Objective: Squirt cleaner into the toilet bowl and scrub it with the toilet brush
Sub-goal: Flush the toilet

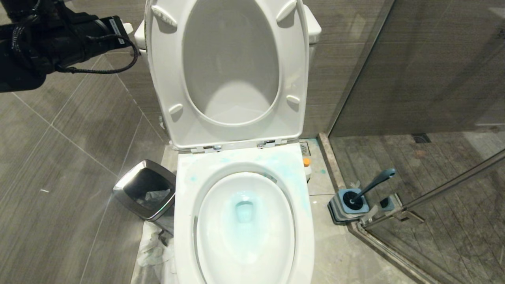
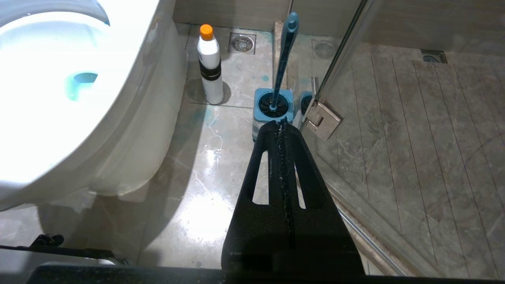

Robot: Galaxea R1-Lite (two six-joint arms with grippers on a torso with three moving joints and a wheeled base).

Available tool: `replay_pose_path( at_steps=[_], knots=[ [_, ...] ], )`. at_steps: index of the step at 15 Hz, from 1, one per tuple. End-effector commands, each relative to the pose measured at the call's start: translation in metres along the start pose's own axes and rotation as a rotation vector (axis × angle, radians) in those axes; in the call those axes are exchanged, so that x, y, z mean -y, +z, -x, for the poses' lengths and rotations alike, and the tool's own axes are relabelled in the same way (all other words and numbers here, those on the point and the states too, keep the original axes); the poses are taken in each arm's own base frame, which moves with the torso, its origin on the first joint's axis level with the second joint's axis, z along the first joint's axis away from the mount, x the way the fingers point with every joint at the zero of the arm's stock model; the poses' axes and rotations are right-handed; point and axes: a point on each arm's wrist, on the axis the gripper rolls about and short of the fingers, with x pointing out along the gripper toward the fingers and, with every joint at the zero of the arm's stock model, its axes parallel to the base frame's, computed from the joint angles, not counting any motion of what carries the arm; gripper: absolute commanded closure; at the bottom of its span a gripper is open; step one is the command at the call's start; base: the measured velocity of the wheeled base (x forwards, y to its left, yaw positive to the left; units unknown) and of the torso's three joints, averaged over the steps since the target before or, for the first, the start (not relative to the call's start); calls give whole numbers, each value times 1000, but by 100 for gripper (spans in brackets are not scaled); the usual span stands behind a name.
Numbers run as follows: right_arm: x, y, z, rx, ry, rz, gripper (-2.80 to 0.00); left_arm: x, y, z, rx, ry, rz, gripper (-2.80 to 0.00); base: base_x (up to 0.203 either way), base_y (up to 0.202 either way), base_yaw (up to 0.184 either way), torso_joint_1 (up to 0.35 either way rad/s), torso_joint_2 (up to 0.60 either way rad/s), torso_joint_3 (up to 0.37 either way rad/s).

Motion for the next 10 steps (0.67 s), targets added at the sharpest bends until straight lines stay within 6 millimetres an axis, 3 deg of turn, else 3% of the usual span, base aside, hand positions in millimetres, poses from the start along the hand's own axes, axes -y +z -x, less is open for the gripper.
replay_pose_path(
  at_steps=[1,10],
  knots=[
    [0,0,0,-1,1,0,0,-2,-9,-6,-17,5,4,0,0,0,0,0,0,0],
    [0,0,0,-1,1,1,0,-15,-44,-24,-94,70,-8,0,0,0,0,0,0,0]
  ],
)
